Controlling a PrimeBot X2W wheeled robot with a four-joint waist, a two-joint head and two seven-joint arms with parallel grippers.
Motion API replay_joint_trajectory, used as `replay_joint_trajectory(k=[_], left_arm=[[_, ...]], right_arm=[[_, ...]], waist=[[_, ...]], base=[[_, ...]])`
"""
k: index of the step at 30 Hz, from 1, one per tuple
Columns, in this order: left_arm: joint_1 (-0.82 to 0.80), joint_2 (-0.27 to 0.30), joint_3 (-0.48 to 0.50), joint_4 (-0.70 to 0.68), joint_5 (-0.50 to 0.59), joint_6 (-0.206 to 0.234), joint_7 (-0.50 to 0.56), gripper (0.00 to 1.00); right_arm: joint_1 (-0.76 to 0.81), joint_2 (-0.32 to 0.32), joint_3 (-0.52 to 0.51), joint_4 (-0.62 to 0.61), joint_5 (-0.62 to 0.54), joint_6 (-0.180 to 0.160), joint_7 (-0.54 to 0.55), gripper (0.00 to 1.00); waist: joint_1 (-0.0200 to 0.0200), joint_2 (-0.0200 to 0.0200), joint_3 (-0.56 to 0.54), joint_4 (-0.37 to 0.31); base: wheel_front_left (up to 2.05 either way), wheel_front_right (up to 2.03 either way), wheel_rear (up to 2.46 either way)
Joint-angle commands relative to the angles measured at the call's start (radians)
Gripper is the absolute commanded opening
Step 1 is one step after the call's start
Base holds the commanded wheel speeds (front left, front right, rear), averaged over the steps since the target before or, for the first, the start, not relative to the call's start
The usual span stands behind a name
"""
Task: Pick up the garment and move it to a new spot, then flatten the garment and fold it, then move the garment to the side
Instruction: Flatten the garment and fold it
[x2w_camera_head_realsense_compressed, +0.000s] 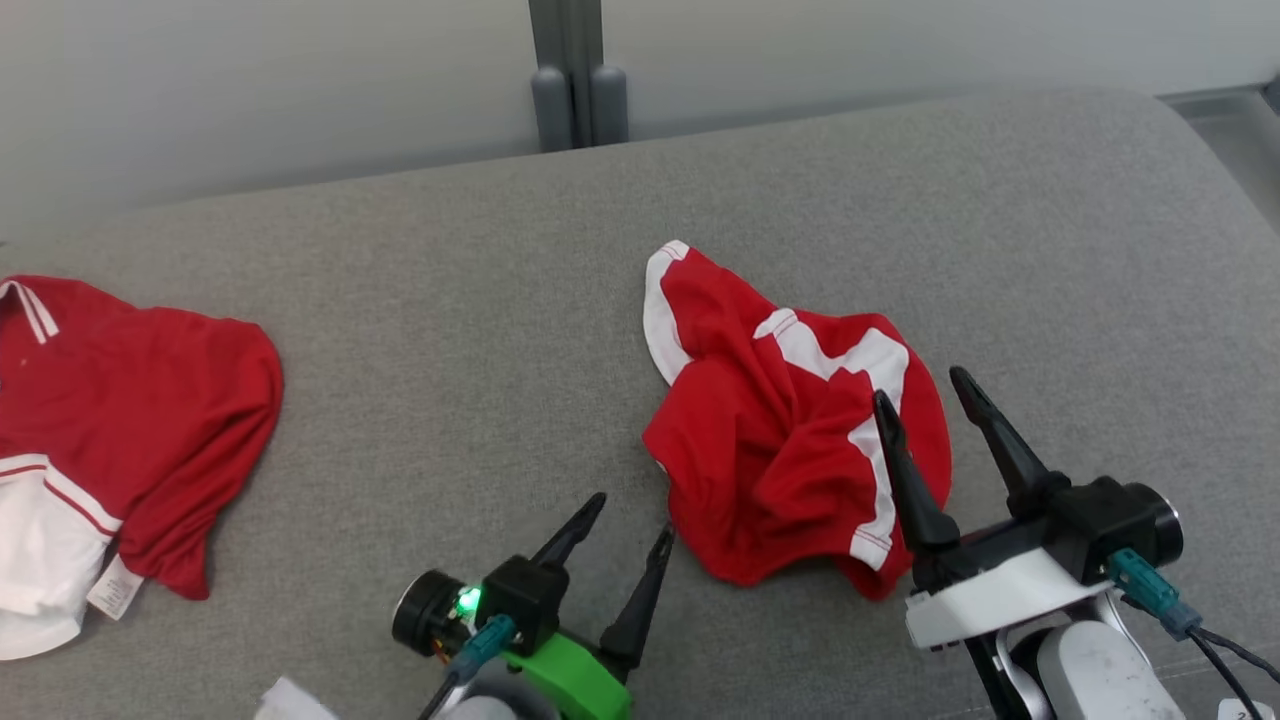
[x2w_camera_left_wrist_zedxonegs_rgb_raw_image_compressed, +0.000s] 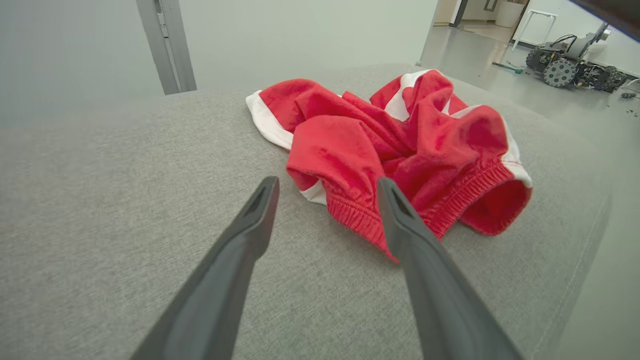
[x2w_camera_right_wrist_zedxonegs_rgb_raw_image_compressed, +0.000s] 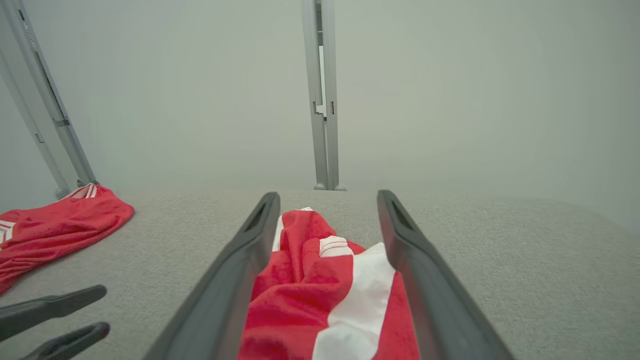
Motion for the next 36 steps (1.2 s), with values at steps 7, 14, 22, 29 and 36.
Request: replay_joint_trajectory(k=[7, 14, 22, 29, 36], left_arm=[[-0.226, 0.005, -0.133, 0.236, -0.145, -0.003, 0.006, 1.00], [-0.332, 0.033, -0.235, 0.318, -0.243, -0.003, 0.001, 0.00], [-0.445, 0.153, -0.175, 0.241, -0.170, 0.023, 0.000, 0.00], [-0.575, 0.305, -0.099, 0.189, -0.093, 0.043, 0.000, 0.00], [-0.534, 0.273, -0.026, 0.215, -0.141, 0.054, 0.000, 1.00]], right_arm=[[-0.076, 0.010, -0.021, -0.035, -0.021, 0.000, -0.001, 1.00], [-0.072, 0.026, -0.056, -0.045, -0.025, 0.000, -0.001, 1.00], [-0.064, 0.044, -0.072, -0.054, -0.027, 0.000, -0.001, 1.00], [-0.053, 0.050, -0.069, -0.056, -0.031, 0.000, -0.001, 1.00], [-0.035, 0.051, -0.078, -0.056, -0.035, 0.000, -0.001, 1.00]], waist=[[0.0000, -0.0001, 0.221, -0.123], [0.0000, -0.0001, 0.246, -0.166], [0.0000, -0.0001, 0.247, -0.181], [0.0000, -0.0001, 0.246, -0.179], [0.0000, -0.0001, 0.226, -0.152]], base=[[0.00, 0.00, 0.00], [0.00, 0.00, 0.00], [0.00, 0.00, 0.00], [0.00, 0.00, 0.00], [0.00, 0.00, 0.00]])
